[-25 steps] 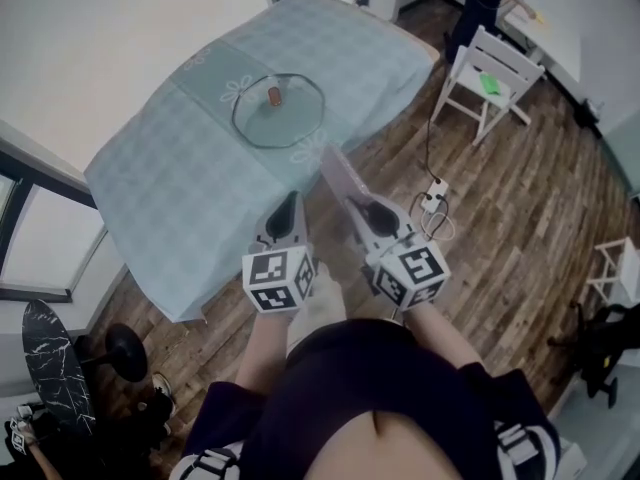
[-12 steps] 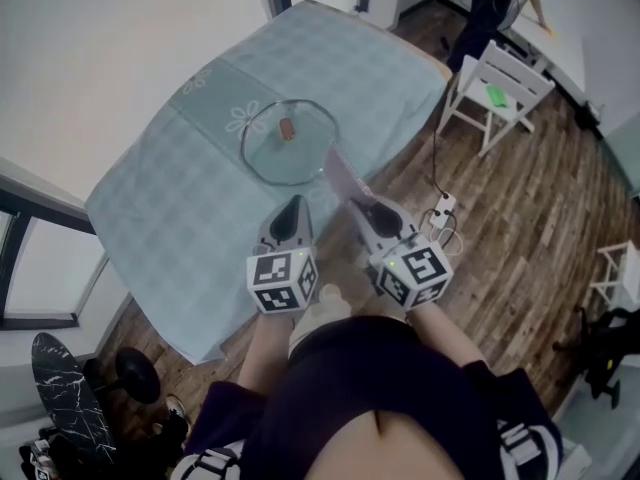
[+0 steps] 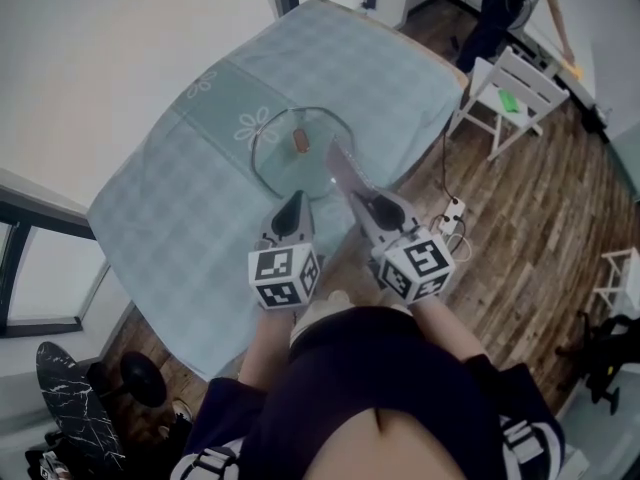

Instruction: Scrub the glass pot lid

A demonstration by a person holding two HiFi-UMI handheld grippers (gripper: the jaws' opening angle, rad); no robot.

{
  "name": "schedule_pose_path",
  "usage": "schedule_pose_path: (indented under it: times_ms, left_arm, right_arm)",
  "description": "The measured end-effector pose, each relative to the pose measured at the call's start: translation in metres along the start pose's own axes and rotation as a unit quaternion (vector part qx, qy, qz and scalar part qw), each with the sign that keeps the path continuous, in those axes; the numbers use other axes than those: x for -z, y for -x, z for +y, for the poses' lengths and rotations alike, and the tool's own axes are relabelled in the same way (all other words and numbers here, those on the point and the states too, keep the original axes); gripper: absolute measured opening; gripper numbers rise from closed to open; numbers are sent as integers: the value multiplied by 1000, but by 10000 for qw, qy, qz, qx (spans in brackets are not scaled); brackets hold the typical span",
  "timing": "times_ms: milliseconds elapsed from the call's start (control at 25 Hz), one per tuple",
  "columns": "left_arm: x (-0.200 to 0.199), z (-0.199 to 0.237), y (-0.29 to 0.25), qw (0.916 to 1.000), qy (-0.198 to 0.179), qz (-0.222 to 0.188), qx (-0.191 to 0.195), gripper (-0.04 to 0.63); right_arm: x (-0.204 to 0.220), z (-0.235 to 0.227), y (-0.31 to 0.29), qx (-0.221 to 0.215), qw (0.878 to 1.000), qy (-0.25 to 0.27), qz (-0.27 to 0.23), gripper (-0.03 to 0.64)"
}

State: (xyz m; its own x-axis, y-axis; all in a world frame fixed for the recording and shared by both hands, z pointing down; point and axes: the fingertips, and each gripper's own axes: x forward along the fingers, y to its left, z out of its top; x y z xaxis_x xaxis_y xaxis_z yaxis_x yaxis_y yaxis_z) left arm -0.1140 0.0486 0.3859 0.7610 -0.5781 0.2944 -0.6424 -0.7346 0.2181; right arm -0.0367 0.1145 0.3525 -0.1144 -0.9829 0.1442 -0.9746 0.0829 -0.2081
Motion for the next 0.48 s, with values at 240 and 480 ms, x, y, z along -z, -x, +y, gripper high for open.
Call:
schedule_pose_path:
  times_ms: [240,480]
  left_arm:
    - [-3,25,-15,10000,47,77,-23,2]
    - [0,40,-29,9996,190,137,-160,2]
  right_arm:
    - [-2,0,-33,-57,10000,6,43,74]
    - [1,-14,-50,-34,9998,46,215,74]
